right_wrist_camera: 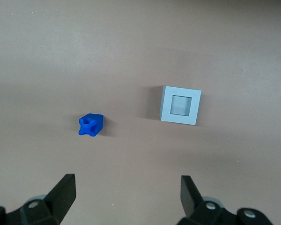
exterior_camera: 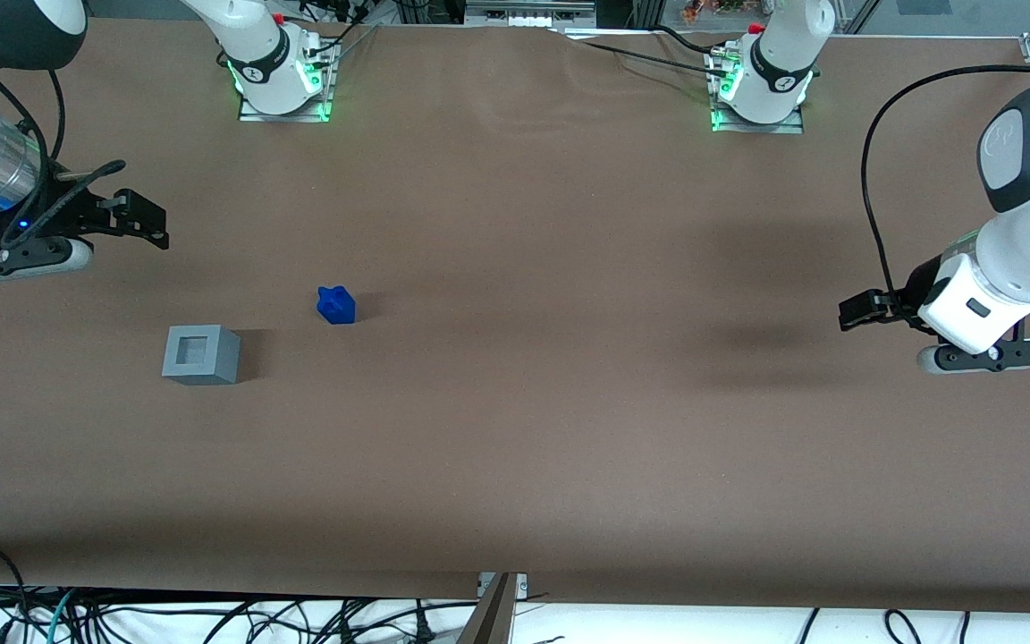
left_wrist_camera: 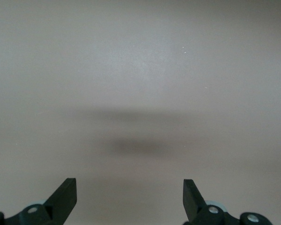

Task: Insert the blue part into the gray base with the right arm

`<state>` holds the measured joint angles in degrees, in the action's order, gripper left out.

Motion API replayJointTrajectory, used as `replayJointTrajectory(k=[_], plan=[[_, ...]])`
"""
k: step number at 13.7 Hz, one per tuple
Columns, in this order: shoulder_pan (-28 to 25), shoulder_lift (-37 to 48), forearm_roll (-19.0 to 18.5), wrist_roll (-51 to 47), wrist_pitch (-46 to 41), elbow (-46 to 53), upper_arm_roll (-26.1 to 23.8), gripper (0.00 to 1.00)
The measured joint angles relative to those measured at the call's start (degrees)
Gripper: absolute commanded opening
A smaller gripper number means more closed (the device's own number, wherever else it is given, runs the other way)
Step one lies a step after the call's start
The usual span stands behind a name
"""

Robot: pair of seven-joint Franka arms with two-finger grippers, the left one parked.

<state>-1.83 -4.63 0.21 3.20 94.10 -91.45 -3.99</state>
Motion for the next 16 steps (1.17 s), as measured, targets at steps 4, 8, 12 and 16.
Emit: replayJointTrajectory(k=[4, 8, 12, 16], plan=[[0.02, 0.11, -0.14, 0.00, -0.17, 0.12, 0.00, 0.99], [0.17, 0.20, -0.52, 0.00, -0.47, 1.42, 0.00, 0.99], [0.51, 0.24, -0.84, 0.00, -0.91, 1.98, 0.12, 0.99], [0.54, 0.26, -2.15, 0.00, -0.99, 2.03, 0.12, 0.99]])
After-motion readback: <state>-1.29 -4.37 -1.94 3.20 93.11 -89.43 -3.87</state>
